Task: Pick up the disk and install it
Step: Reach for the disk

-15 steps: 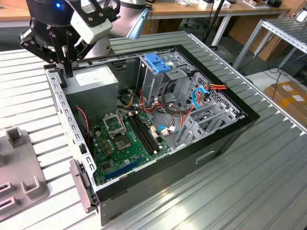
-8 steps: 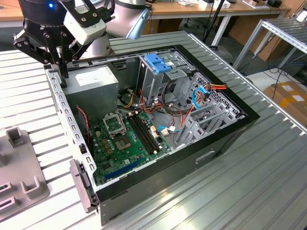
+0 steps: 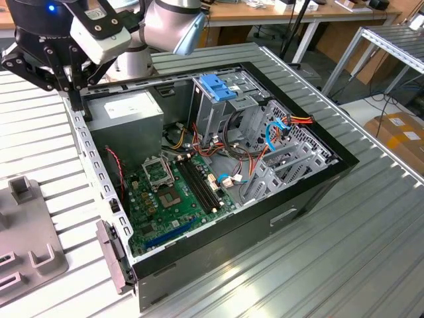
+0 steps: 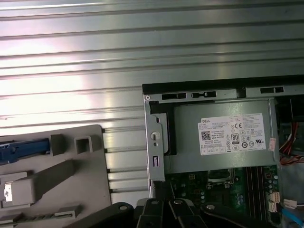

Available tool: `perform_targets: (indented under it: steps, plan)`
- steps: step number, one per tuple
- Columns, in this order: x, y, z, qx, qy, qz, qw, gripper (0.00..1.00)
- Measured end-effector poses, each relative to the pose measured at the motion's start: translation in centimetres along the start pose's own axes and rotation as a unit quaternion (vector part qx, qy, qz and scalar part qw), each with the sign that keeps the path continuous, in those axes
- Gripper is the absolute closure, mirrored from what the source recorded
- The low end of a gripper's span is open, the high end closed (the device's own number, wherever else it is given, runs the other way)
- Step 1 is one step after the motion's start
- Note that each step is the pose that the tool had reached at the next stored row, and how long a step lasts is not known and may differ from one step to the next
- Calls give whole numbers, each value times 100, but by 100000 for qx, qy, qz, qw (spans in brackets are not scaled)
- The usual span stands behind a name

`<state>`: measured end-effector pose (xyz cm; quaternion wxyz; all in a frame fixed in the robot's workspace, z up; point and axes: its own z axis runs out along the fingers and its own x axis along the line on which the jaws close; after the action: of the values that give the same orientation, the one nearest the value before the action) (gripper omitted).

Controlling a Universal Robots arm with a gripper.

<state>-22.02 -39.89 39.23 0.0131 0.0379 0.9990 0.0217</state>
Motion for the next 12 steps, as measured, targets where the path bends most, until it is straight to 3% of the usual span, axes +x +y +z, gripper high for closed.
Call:
perform_targets:
  steps: [9,12]
  plan:
    - [152,-12,-1,0,-1,-1,100000,89]
    - [257,-20,-2,0,0,2,100000,89]
